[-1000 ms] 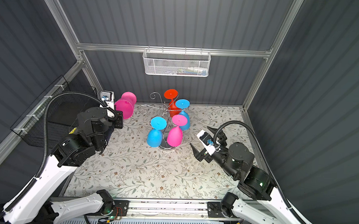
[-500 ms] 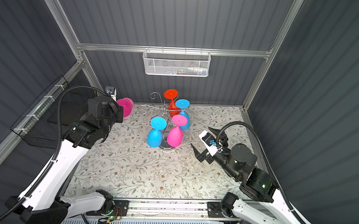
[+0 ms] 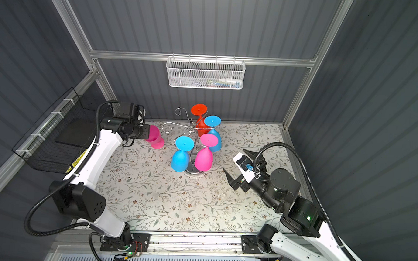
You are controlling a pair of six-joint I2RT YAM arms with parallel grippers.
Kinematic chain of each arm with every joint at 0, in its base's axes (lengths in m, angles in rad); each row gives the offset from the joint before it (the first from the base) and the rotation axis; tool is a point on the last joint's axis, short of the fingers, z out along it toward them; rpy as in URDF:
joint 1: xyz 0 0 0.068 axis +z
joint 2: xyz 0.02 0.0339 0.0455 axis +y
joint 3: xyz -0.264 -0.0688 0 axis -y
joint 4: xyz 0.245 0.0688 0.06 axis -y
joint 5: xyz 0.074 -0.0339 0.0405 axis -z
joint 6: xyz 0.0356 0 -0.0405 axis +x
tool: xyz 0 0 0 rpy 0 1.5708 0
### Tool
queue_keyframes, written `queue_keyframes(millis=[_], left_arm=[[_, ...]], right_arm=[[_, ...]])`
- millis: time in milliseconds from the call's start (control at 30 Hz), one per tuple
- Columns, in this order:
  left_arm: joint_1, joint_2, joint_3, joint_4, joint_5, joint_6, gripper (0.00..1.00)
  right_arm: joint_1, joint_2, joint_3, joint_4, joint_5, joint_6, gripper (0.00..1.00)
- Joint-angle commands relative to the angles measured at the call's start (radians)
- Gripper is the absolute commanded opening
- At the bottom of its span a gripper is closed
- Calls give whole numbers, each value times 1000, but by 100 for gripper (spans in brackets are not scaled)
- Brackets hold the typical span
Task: Take the wine glass off the wine glass rack
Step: Place the wine glass at the top-left of the table.
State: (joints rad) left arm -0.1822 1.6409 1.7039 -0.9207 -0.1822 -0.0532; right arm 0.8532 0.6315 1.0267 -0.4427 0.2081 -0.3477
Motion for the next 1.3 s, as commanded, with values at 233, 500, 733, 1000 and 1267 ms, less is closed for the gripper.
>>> queue_keyframes(millis=[233, 500, 733, 1000, 1267], left_arm=[[-2, 190, 168, -143, 56, 32, 0], [-3, 277, 214, -194, 80, 41, 0], [-2, 338, 257, -227, 99, 44, 0], [-2, 375, 279, -239, 109, 46, 0], [-2, 368, 296, -245, 98, 39, 40]], right_arm=[[6, -15, 5, -21, -24, 23, 99], [6, -24, -2, -35, -25, 24, 99], [6, -42, -14, -51, -22, 35, 99], [6, -47, -17, -61, -16, 33, 99], [6, -46, -20, -65, -12, 32, 99]])
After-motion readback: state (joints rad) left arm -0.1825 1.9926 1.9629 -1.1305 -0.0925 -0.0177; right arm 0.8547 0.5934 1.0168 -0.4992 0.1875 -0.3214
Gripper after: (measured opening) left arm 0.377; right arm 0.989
